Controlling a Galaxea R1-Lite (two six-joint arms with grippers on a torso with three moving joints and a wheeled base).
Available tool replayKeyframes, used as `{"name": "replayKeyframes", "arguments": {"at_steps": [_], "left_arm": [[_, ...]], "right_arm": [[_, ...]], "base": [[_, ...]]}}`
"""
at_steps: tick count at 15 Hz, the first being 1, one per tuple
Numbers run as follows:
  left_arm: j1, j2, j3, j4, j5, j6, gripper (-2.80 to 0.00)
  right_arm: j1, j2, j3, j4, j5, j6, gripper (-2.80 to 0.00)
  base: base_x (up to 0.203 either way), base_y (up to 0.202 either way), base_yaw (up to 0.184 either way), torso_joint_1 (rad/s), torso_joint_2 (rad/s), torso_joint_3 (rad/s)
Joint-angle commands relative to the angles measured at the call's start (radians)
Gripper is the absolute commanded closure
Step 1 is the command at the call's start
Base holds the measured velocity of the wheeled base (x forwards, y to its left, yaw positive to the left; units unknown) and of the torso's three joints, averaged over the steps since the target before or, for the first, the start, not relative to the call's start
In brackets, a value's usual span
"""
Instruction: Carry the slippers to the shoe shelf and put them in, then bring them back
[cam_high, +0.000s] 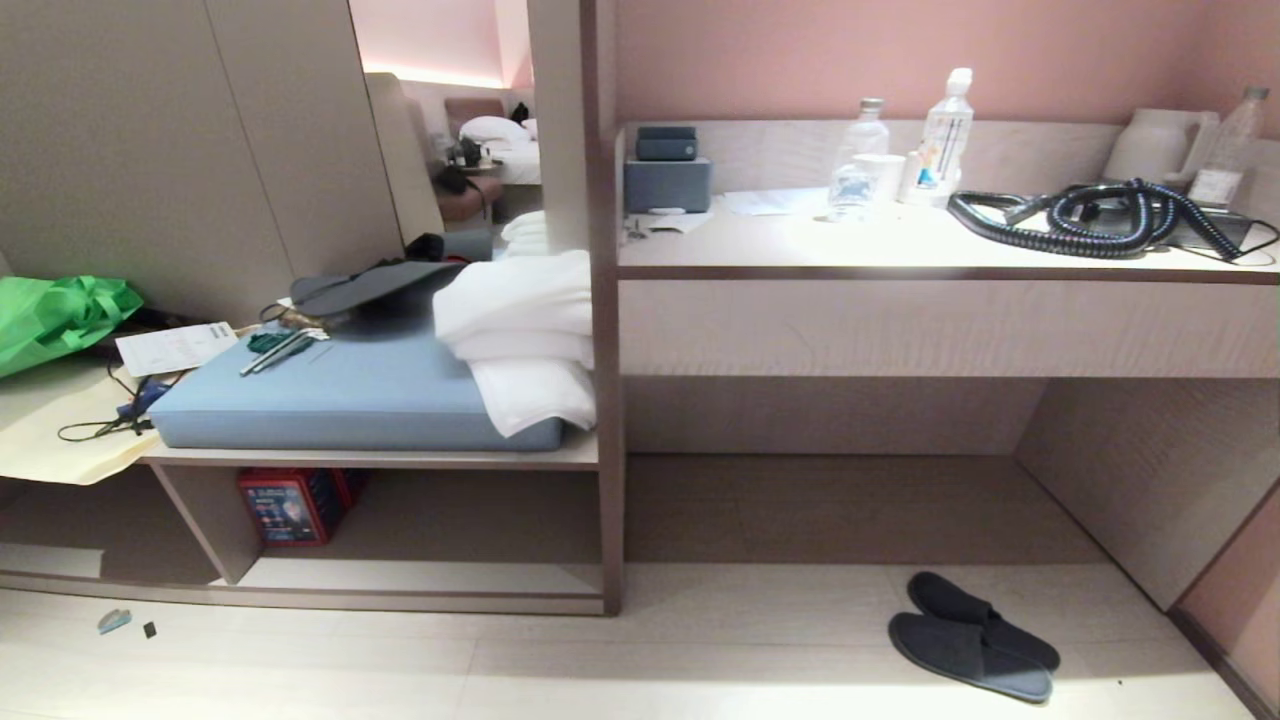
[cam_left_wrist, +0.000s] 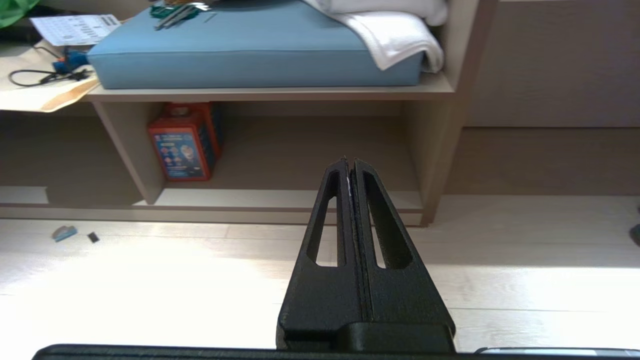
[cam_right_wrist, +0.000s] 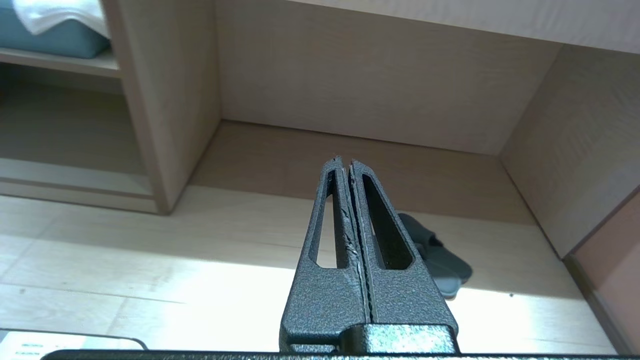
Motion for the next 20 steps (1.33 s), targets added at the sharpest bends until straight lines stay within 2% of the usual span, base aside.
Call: {"name": "replayKeyframes", "arguments": {"at_steps": [1, 20], "left_arm": [[0.000, 0.000, 0.000, 0.000, 0.000, 0.000, 0.00], [0.000, 0.000, 0.000, 0.000, 0.000, 0.000, 0.00]], "right_arm": [[0.000, 0.001, 0.000, 0.000, 0.000, -0.001, 0.00], [0.000, 0.001, 0.000, 0.000, 0.000, 0.000, 0.00]], "base": [[0.000, 0.196, -0.004, 0.005, 0.00, 0.004], [0.000, 0.195, -0.002, 0.003, 0.00, 0.002]]}}
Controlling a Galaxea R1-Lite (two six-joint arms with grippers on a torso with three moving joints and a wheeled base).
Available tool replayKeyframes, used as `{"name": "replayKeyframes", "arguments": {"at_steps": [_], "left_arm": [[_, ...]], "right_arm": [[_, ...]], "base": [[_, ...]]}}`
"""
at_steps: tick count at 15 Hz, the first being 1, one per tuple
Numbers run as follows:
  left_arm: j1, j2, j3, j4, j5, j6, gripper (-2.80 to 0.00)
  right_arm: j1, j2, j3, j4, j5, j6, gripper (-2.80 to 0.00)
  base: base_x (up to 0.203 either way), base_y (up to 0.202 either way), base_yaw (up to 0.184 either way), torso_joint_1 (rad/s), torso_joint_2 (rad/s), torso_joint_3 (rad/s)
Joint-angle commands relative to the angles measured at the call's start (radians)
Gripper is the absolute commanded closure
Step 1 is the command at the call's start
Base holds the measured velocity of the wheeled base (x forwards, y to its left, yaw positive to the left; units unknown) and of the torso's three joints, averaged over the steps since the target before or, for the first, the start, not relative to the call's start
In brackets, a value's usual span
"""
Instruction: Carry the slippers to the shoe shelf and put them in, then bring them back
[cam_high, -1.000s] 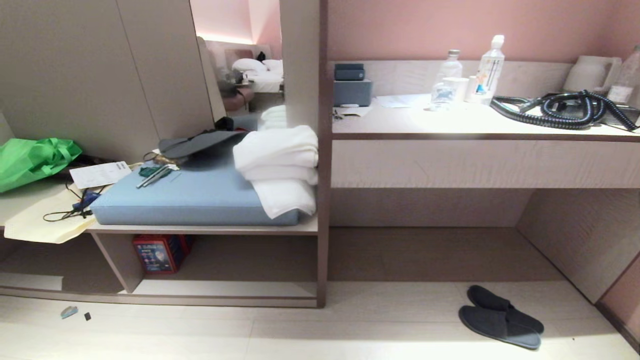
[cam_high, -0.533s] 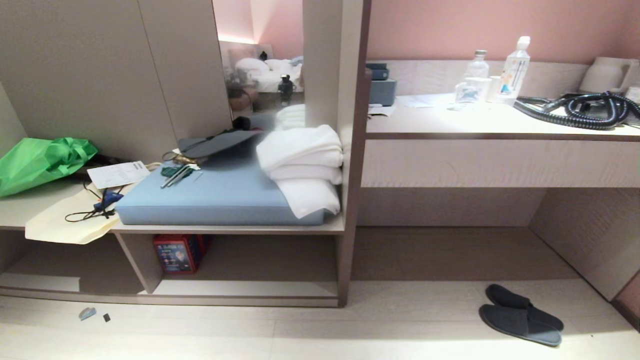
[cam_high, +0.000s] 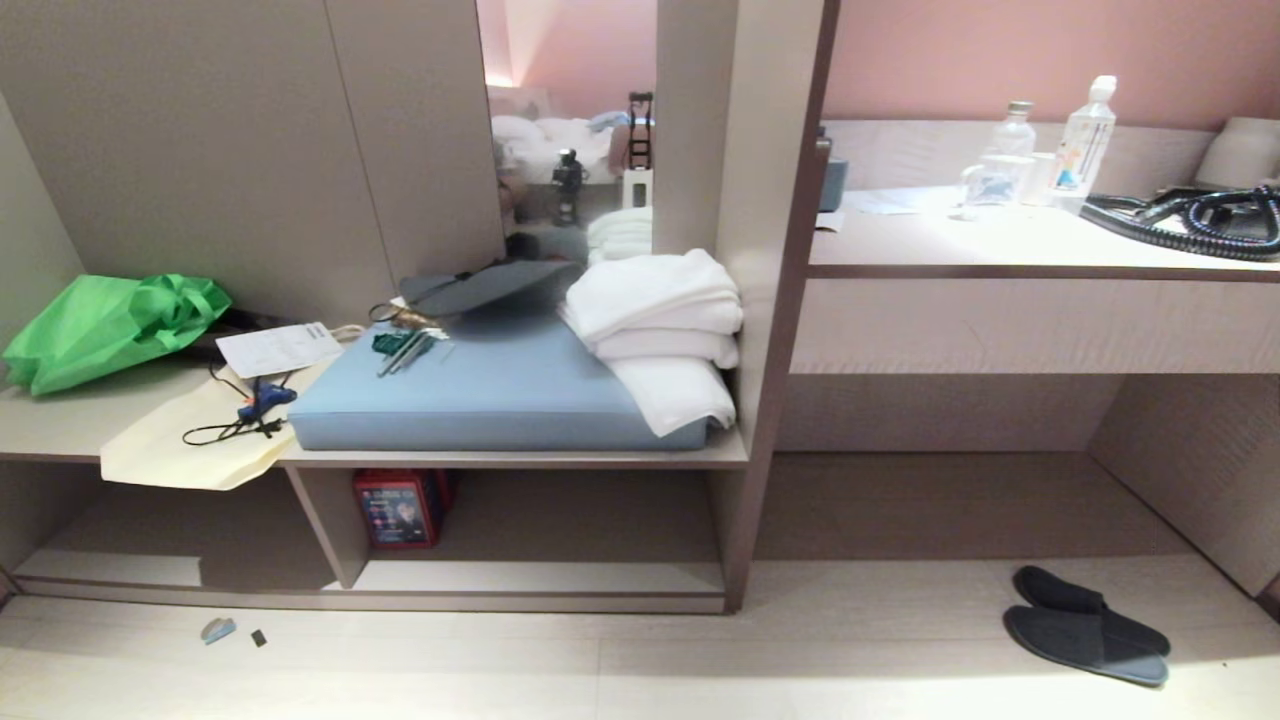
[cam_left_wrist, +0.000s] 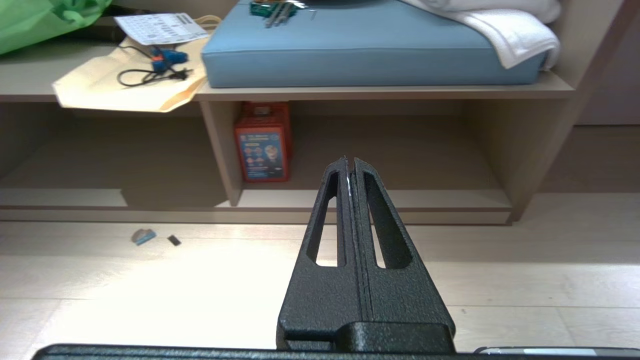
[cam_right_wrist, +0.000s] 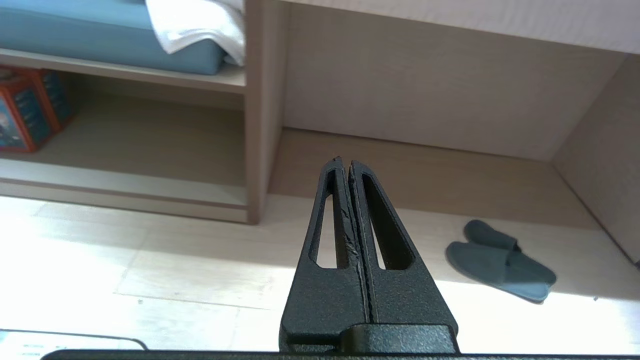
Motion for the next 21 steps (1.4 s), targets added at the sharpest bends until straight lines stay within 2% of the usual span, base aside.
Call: {"name": "replayKeyframes", "arguments": {"at_steps": [1, 21], "left_arm": [[0.000, 0.001, 0.000, -0.002, 0.000, -0.001, 0.00], [0.000, 0.001, 0.000, 0.000, 0.000, -0.001, 0.00]], "right_arm": [[0.000, 0.001, 0.000, 0.001, 0.000, 0.000, 0.00], [0.000, 0.001, 0.000, 0.001, -0.001, 0.006, 0.00]], "base": [[0.000, 0.195, 0.002, 0.004, 0.00, 0.001], [0.000, 0.195, -0.002, 0.004, 0.00, 0.002]]}}
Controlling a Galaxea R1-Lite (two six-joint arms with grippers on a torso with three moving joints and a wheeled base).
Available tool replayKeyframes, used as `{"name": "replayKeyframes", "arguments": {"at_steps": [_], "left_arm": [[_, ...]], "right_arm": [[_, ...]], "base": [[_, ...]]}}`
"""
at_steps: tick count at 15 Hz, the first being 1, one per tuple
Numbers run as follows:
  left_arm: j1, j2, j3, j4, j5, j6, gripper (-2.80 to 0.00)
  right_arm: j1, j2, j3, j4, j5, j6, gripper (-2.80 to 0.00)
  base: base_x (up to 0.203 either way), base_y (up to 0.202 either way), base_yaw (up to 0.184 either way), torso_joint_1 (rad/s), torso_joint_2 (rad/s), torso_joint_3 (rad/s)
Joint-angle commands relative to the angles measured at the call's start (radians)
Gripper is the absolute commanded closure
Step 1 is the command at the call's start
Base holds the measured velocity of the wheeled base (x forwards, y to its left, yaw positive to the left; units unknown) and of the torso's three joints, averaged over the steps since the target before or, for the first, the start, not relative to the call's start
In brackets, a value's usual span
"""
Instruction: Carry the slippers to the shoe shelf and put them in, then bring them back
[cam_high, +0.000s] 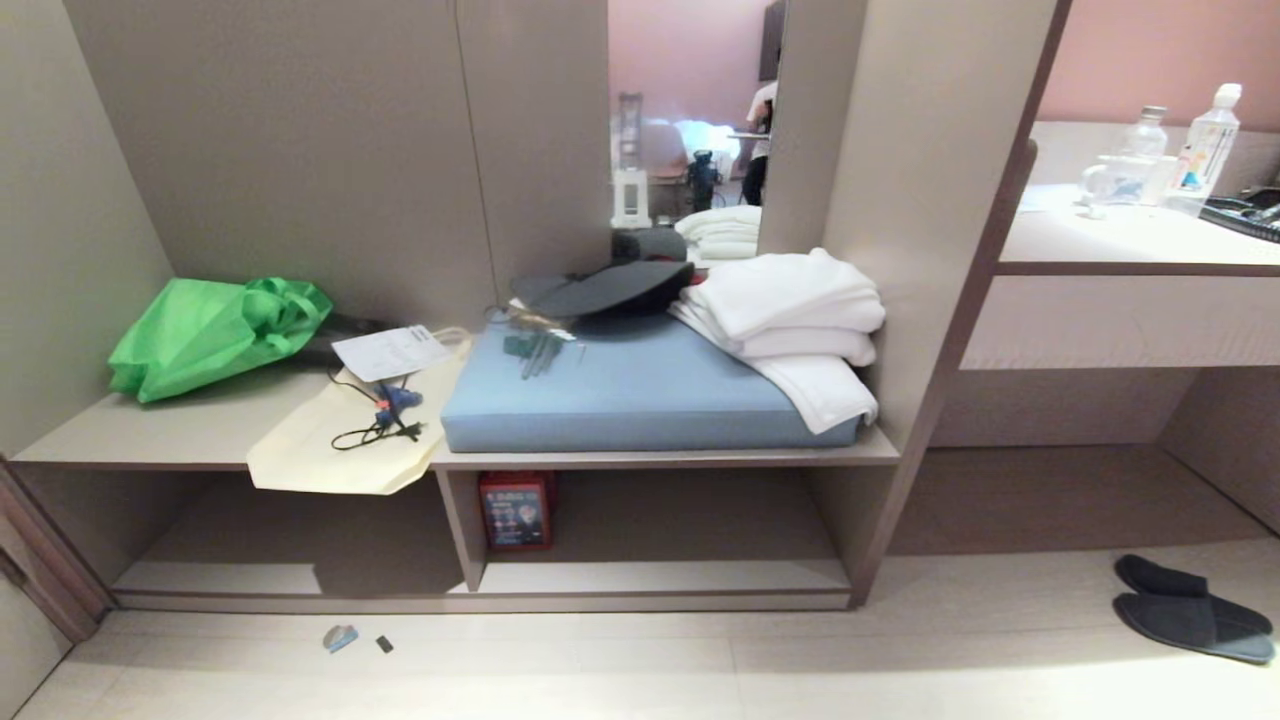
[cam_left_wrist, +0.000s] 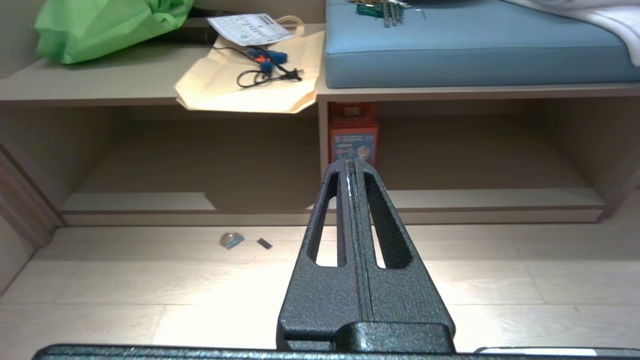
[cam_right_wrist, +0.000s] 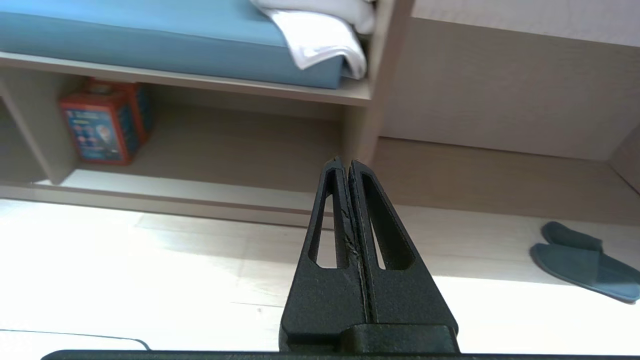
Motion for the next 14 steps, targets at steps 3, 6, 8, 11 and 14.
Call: {"name": "replayKeyframes", "arguments": {"at_steps": [3, 6, 8, 11, 14], "left_arm": [[0.002, 0.001, 0.000, 0.000, 0.000, 0.001, 0.00], [0.002, 0.001, 0.000, -0.002, 0.000, 0.007, 0.00], [0.002, 0.000, 0.000, -0.002, 0.000, 0.006, 0.00], [0.001, 0.001, 0.000, -0.002, 0.000, 0.002, 0.00], [0.001, 0.001, 0.000, 0.000, 0.000, 0.001, 0.00]], "right_arm": [[0.000, 0.001, 0.000, 0.000, 0.001, -0.001, 0.00], [0.000, 0.001, 0.000, 0.000, 0.001, 0.000, 0.00], [0.000, 0.001, 0.000, 0.000, 0.001, 0.010, 0.00], [0.000, 0.001, 0.000, 0.001, 0.001, 0.010, 0.00], [0.000, 0.001, 0.000, 0.000, 0.001, 0.010, 0.00]], "base": [[0.000, 0.194, -0.002, 0.002, 0.00, 0.002], [0.000, 0.087, -0.002, -0.001, 0.00, 0.001], [0.000, 0.000, 0.000, 0.000, 0.00, 0.000], [0.000, 0.000, 0.000, 0.000, 0.00, 0.000], [-0.043, 0.000, -0.001, 0.002, 0.00, 0.002]]}}
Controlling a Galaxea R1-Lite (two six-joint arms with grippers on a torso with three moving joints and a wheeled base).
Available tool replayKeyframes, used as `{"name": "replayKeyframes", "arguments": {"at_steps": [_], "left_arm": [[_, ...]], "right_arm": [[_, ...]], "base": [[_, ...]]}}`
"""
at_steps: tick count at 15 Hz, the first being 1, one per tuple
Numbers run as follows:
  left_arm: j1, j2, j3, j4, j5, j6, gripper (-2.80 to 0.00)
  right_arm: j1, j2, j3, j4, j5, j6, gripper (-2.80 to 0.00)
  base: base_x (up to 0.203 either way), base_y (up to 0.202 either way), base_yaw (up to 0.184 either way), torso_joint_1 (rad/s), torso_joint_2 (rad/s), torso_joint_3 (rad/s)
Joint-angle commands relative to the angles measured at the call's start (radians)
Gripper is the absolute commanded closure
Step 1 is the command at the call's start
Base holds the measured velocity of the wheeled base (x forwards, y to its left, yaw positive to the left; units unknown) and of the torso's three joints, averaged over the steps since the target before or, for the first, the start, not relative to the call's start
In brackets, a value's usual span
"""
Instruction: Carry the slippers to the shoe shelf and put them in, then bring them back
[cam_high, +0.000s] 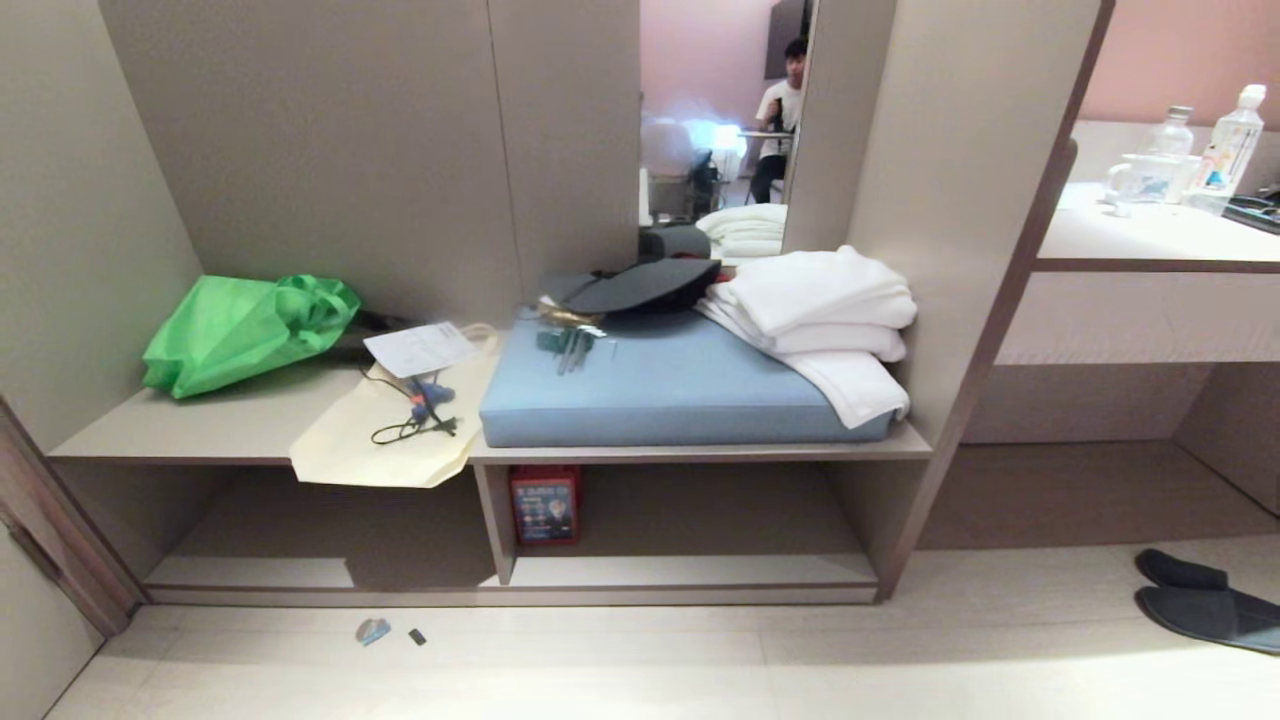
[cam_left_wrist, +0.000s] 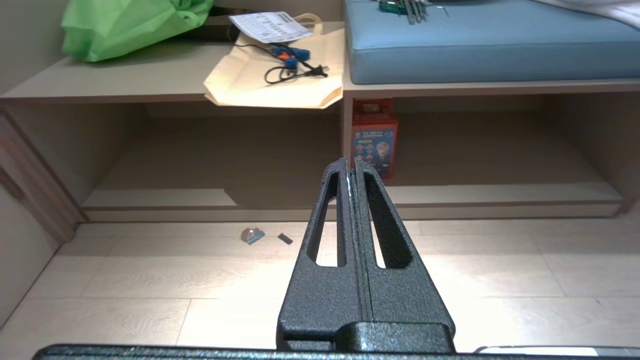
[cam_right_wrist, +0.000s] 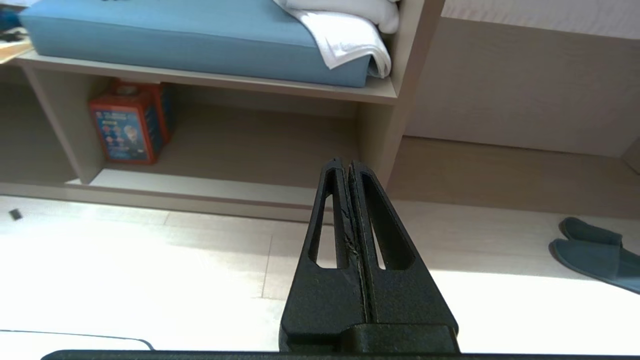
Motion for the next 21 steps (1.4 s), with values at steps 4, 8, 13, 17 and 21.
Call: {"name": "replayKeyframes", "arguments": {"at_steps": [4, 8, 13, 17, 21], "left_arm": [[0.001, 0.000, 0.000, 0.000, 0.000, 0.000, 0.00], [0.001, 0.000, 0.000, 0.000, 0.000, 0.000, 0.00], [0.000, 0.001, 0.000, 0.000, 0.000, 0.000, 0.00], [0.001, 0.000, 0.000, 0.000, 0.000, 0.000, 0.00], [0.001, 0.001, 0.000, 0.000, 0.000, 0.000, 0.00]], "right_arm": [[0.000, 0.001, 0.000, -0.001, 0.000, -0.003, 0.00], [0.000, 0.001, 0.000, 0.000, 0.000, -0.004, 0.00], [0.000, 0.001, 0.000, -0.002, 0.000, -0.001, 0.00], [0.000, 0.001, 0.000, -0.002, 0.000, -0.007, 0.00], [0.000, 0.001, 0.000, -0.002, 0.000, -0.007, 0.00]], "base": [[-0.197, 0.000, 0.001, 0.004, 0.00, 0.002], [-0.196, 0.000, 0.001, 0.002, 0.00, 0.001], [-0.195, 0.000, 0.000, 0.003, 0.00, 0.005], [-0.196, 0.000, 0.001, 0.003, 0.00, 0.005], [-0.197, 0.000, 0.003, 0.001, 0.00, 0.002]]}}
